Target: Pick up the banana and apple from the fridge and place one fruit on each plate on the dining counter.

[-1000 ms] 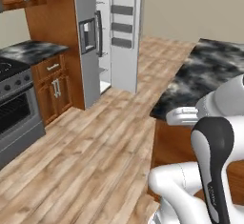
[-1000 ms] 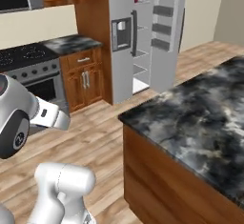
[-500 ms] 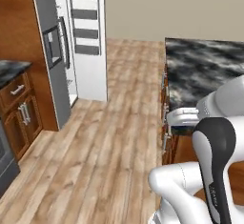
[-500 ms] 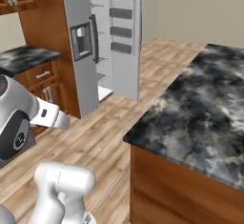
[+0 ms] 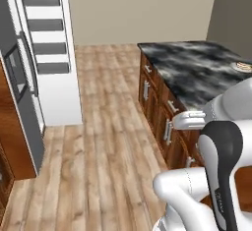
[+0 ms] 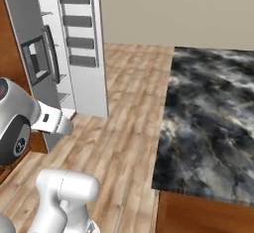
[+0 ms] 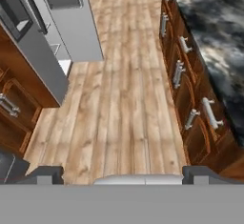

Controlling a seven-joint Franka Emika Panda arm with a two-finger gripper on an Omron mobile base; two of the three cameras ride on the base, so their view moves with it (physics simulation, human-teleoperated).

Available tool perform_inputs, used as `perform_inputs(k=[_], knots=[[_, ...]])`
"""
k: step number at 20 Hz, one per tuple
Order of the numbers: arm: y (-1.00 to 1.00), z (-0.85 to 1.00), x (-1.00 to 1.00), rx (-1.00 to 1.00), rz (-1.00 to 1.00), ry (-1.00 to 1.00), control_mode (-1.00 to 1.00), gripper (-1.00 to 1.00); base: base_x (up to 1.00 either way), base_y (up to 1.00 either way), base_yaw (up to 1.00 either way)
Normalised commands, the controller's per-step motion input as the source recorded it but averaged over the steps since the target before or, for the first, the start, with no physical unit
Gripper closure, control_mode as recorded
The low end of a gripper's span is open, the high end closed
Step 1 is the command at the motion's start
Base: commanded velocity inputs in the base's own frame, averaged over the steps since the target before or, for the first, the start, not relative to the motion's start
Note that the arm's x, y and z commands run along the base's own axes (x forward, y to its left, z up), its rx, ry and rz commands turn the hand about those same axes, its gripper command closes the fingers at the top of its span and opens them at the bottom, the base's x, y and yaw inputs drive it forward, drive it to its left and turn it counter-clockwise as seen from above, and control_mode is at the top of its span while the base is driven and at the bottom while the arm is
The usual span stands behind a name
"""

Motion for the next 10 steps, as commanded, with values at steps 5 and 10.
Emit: perform_inputs(k=[5, 10], knots=[[0.0, 0.0, 0.0, 0.0, 0.0, 0.0, 1.0, -1.0, 1.0, 0.8, -0.37], [0.0, 0.0, 0.0, 0.0, 0.0, 0.0, 1.0, -1.0, 1.0, 0.45, -0.14]])
